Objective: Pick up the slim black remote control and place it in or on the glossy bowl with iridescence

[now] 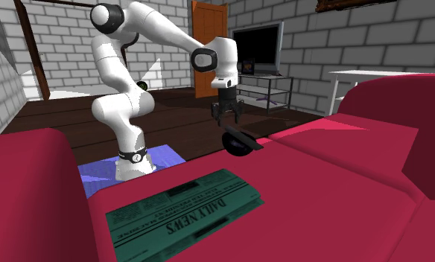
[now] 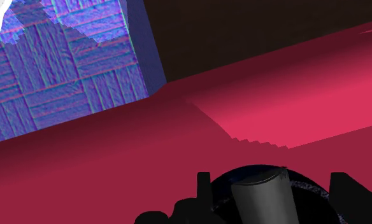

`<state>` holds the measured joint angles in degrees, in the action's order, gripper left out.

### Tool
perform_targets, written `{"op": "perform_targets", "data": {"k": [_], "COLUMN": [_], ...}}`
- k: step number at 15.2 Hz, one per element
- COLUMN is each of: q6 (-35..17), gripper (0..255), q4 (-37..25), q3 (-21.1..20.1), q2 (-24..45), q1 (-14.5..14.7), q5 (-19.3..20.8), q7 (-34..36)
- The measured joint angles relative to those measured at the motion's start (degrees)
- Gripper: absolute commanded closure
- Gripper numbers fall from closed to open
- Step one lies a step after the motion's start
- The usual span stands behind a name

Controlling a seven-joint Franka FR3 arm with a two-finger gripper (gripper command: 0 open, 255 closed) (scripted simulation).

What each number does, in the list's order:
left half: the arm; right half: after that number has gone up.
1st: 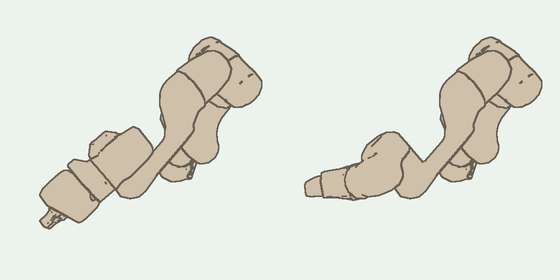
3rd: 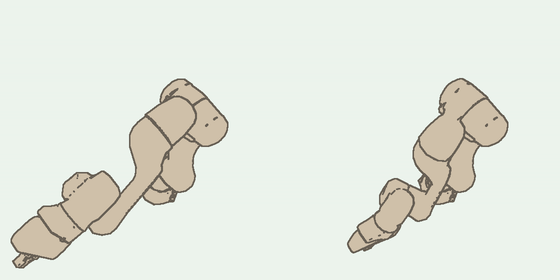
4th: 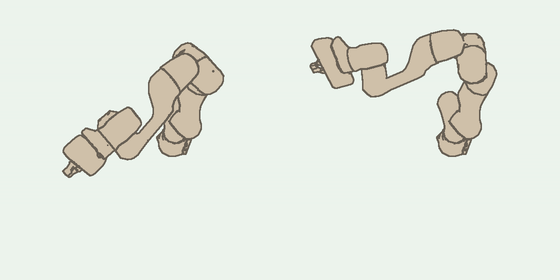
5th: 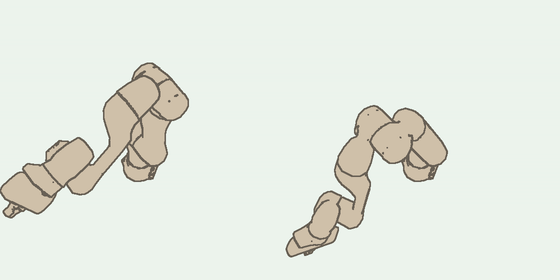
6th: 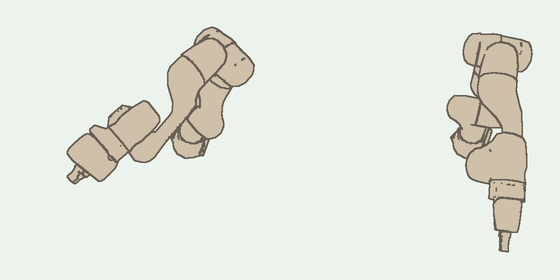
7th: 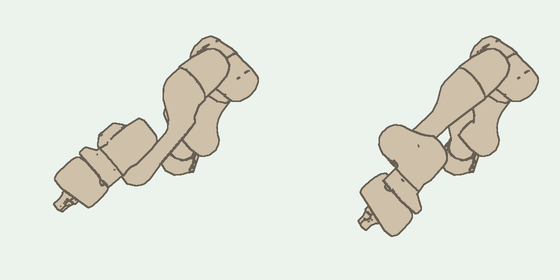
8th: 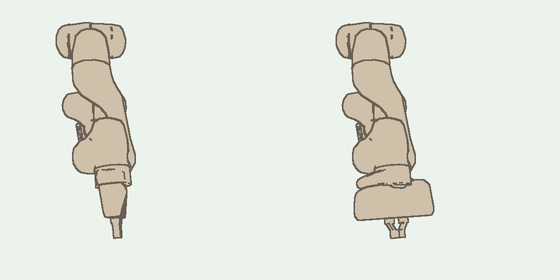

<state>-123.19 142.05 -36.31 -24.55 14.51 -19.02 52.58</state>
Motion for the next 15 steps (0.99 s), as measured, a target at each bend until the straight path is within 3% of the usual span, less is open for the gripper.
{"op": "perform_targets", "data": {"k": [4, 9, 15], "q6": [0.0, 7.1, 8.1], "gripper": [0, 0, 0], "q4": [0.0, -4.2, -4.7], "q3": [0.0, 2.2, 2.5], "q2": [0.0, -3.0, -3.4], "q1": [0.0, 0.2, 0.2], "q5": [0.0, 0.3, 0.4], "q7": [0.0, -0.3, -0.4]}}
